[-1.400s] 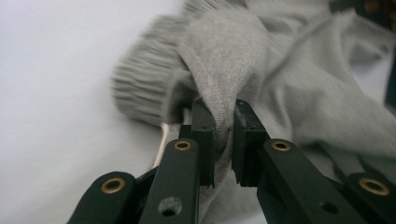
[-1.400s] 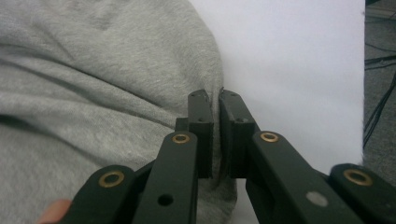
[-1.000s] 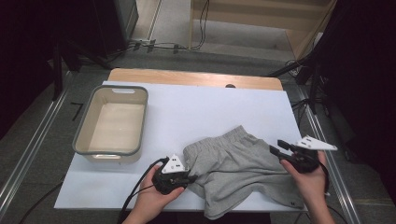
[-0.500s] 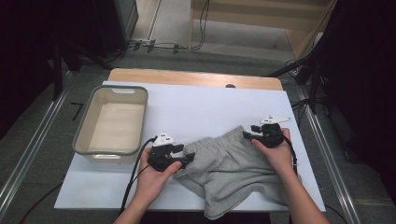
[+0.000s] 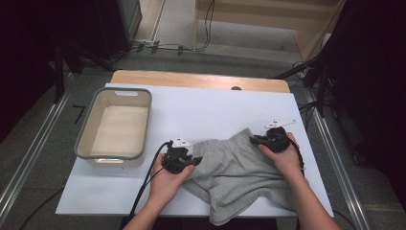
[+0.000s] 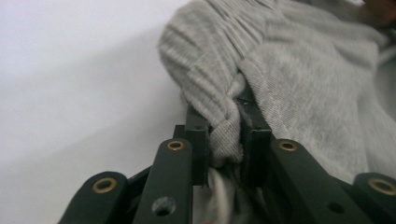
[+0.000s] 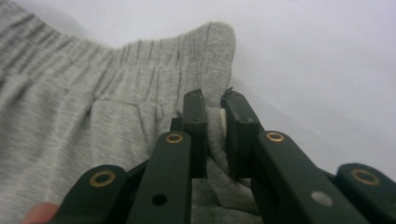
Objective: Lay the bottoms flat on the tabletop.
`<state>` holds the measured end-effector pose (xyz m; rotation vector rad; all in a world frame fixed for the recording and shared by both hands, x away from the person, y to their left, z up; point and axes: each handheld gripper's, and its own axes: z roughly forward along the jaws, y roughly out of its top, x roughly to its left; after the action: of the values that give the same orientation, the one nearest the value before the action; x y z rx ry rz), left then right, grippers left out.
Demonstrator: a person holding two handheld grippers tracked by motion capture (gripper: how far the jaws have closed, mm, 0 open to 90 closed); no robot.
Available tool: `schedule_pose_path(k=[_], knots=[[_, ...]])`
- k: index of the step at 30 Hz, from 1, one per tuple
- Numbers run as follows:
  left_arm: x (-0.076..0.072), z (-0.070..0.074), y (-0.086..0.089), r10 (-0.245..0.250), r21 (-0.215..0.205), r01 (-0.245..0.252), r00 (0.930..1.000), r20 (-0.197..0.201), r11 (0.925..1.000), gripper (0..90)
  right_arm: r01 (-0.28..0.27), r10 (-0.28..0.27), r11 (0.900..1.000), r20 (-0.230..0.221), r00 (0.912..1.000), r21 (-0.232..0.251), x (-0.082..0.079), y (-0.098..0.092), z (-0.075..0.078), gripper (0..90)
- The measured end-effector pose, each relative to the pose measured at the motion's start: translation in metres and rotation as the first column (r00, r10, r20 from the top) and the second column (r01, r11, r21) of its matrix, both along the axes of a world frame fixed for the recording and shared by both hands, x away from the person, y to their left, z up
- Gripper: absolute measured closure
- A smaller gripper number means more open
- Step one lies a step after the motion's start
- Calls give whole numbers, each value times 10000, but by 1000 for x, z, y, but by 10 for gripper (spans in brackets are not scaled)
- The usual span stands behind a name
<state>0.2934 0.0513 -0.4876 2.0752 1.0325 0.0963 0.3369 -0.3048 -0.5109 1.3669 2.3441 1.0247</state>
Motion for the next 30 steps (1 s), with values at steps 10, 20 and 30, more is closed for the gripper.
schedule_pose_path(k=[10, 20, 30], knots=[[71, 47, -19, 547, 558, -654, 9830, 1751, 9963, 812, 1629, -1692, 9852, 1481, 9744, 539, 11, -24, 41, 796], [84, 32, -22, 375, 533, -479, 9828, 1810, 9974, 372, 2417, -2540, 9654, 1420, 9567, 982, 18, -38, 41, 428], [15, 15, 2, -522, 47, 520, 9876, 1479, 9986, 350, 2096, -2184, 9754, 1679, 9613, 686, -41, -51, 32, 347]])
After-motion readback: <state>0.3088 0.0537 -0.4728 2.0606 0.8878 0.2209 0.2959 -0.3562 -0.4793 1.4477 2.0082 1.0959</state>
